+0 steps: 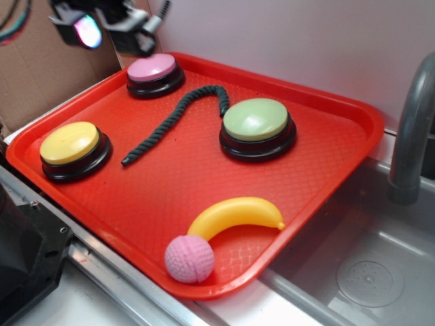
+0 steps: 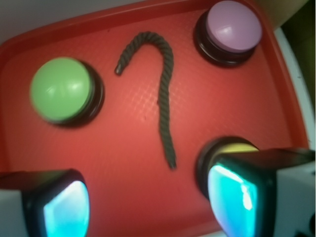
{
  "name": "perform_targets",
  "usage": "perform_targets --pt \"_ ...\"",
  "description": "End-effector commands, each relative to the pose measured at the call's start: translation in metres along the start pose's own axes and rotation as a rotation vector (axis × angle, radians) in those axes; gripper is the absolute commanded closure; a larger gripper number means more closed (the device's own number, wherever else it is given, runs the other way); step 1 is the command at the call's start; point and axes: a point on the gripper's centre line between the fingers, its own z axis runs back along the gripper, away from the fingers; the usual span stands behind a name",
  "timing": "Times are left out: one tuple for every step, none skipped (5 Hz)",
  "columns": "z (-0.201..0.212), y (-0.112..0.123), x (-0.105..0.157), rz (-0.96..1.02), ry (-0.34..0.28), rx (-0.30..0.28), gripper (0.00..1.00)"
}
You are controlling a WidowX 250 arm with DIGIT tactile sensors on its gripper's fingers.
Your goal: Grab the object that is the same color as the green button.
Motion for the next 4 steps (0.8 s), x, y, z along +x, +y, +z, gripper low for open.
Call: perform_targets --pt "-0.045 0.015 0.023 0.113 -0.040 0.063 0.00" --pt "-0.066 0.019 0.029 0.127 0.008 0.064 0.00" --pt "-0.090 0.023 0.038 0.111 0.073 0.019 0.00" --pt "-0.108 0.028 0.039 0.132 0.071 0.056 0.00"
